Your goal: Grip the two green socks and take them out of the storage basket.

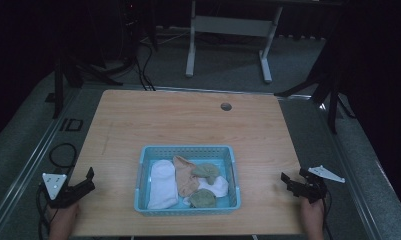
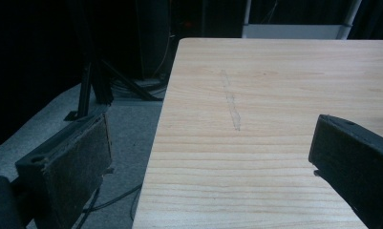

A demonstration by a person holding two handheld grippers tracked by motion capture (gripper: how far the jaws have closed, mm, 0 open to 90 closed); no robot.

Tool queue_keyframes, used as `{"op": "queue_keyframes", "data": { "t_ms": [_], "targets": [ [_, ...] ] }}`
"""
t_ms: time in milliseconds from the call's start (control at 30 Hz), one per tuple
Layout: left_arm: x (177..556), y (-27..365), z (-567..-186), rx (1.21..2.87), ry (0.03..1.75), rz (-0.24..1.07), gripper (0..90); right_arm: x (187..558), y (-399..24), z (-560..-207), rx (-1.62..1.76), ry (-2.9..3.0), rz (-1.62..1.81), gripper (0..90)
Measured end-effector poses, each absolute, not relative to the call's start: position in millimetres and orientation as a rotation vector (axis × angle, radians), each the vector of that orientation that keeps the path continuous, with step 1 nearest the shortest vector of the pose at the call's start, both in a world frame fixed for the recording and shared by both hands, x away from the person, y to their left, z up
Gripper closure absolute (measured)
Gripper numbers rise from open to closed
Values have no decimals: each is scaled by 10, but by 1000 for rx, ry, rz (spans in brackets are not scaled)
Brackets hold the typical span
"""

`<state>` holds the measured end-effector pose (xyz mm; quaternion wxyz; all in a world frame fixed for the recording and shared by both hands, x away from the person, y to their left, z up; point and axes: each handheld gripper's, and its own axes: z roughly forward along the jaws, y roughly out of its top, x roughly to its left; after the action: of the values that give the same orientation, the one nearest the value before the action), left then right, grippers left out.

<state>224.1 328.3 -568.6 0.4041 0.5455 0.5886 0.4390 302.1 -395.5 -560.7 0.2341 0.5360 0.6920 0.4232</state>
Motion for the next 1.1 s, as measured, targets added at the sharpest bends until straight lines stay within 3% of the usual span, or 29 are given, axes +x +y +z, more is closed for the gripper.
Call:
{"op": "queue_keyframes", "data": {
  "t_ms": [467,1100],
  "targets": [
    [2246,3284,-5687,1385,1484,1100,4,3002,-3966,-5610,1437,1987,1193,129],
    [2249,3279,-5687,1391,1483,1102,4,2991,-3929,-5474,1131,2428,1195,128]
  ]
}}
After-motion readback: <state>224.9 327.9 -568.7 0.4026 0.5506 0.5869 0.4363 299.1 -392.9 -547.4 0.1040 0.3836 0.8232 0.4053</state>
